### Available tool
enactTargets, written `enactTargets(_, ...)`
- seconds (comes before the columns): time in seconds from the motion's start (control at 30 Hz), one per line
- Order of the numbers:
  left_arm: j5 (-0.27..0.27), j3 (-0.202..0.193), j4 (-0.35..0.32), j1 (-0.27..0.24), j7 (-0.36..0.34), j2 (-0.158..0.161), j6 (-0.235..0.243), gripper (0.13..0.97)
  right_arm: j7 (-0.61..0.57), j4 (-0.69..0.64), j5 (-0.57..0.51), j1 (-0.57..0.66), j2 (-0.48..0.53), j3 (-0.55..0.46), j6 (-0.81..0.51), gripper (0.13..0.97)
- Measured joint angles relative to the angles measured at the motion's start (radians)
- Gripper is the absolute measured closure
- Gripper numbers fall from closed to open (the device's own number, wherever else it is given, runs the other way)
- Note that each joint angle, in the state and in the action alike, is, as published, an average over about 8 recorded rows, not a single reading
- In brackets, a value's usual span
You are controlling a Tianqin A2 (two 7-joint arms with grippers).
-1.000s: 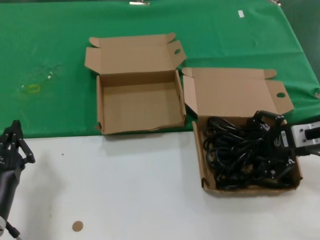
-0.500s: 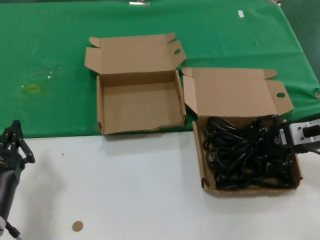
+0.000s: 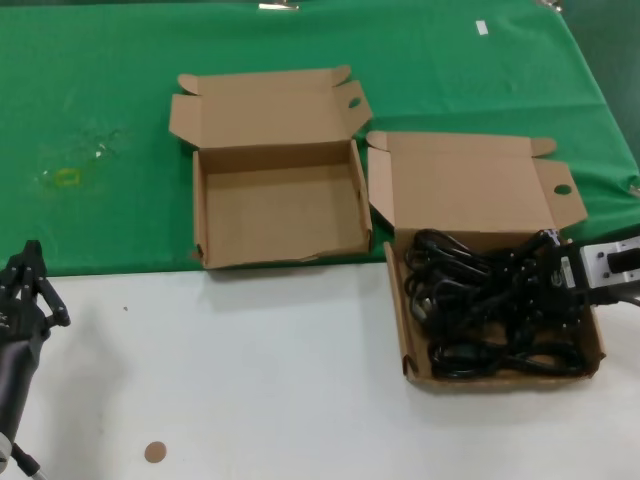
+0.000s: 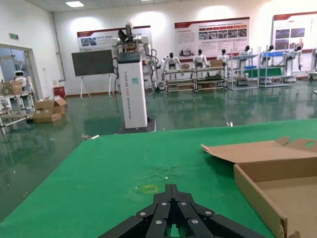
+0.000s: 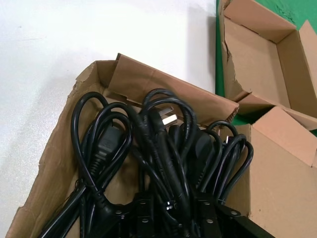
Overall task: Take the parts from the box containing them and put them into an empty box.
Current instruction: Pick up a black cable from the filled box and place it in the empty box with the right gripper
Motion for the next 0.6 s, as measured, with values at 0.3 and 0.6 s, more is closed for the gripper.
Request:
enactTargets(0.3,0.0,0.0,0.0,0.0,0.0,0.0,0.0,0.953,0.041,0.047,-0.007,0.002,0.024,0.004,-0.024,0.836)
enactTargets(0.6,0.0,0.0,0.0,0.0,0.0,0.0,0.0,0.953,0.112,0.115,-0.008,0.007,0.064,0.012,-0.067,0.88)
